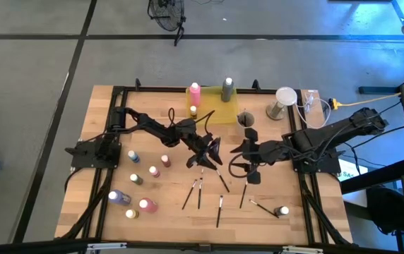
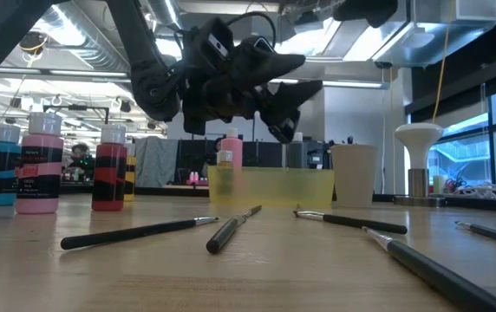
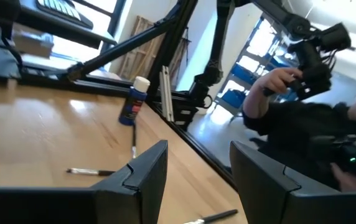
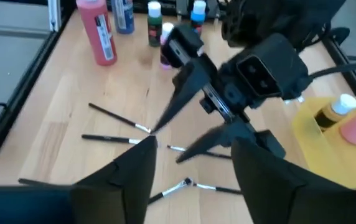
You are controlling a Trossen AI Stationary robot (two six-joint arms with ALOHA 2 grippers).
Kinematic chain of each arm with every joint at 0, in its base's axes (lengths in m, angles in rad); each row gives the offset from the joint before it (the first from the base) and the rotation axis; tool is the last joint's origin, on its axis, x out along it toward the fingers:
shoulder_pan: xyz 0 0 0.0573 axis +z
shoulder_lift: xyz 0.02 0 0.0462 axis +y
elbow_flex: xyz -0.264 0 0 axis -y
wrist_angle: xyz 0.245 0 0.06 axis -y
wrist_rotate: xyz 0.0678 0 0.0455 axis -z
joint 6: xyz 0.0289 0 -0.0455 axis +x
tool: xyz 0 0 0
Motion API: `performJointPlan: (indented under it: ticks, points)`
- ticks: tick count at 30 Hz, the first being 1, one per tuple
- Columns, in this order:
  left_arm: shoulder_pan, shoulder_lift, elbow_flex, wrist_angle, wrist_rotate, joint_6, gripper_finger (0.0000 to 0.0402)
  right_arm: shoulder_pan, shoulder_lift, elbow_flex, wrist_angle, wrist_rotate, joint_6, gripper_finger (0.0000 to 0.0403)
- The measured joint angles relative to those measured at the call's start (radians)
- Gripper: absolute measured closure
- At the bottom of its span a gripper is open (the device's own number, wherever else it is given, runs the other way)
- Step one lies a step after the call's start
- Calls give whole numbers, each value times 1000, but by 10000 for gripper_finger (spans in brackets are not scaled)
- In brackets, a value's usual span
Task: Pick & Place Paint Supplies
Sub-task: Put the silver paint brush into the white cup
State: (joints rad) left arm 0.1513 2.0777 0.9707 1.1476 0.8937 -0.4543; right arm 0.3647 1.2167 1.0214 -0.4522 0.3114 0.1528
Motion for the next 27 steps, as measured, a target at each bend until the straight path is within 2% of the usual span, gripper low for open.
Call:
performJointPlan:
  ticks: [5,10,15,19,22,24,27]
  points:
    - [0,0,0,0,6,-47,233,5,0,0,-22,-30,-8,163]
    - [19,-11,0,-6,22,-92,233,4,0,0,-65,-24,18,160]
    - [46,-62,0,-5,106,-90,233,5,-2,0,-102,-24,32,160]
    - [59,-137,0,-68,120,-102,233,5,-2,0,-112,-24,49,160]
    - [61,-229,0,-235,113,-2,233,9,-2,0,-109,-24,57,159]
    - [53,-314,0,-441,64,136,235,12,-2,0,-110,-25,60,159]
    - [32,-456,0,-794,-153,390,243,18,-2,0,-115,-24,66,159]
